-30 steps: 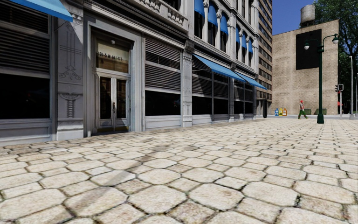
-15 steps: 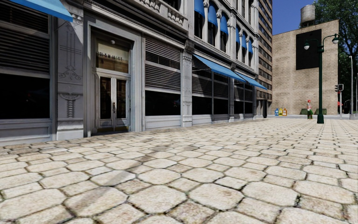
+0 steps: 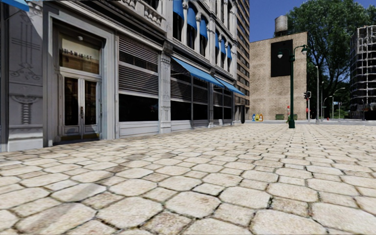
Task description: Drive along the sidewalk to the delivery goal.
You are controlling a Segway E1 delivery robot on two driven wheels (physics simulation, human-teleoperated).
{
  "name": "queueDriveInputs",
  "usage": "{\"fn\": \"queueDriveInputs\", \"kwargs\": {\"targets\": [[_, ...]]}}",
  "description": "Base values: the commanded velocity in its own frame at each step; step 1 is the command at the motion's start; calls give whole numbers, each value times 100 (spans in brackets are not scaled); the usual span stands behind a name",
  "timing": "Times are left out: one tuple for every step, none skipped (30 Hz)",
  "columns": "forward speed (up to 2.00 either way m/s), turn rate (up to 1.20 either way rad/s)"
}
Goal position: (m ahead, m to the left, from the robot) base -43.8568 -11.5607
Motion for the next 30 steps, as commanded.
{"fn": "queueDriveInputs", "kwargs": {"targets": [[0,-120],[0,-120],[0,-120],[0,-120],[0,-113],[0,-3],[0,-1],[0,0],[0,0],[74,0],[120,0],[168,0],[200,0],[200,0],[200,0],[200,0],[200,0],[200,0],[200,0],[200,0],[200,0],[200,-17],[200,-87],[200,-120],[200,-120],[200,-120],[200,-120],[200,-120],[200,-120],[200,0]]}}
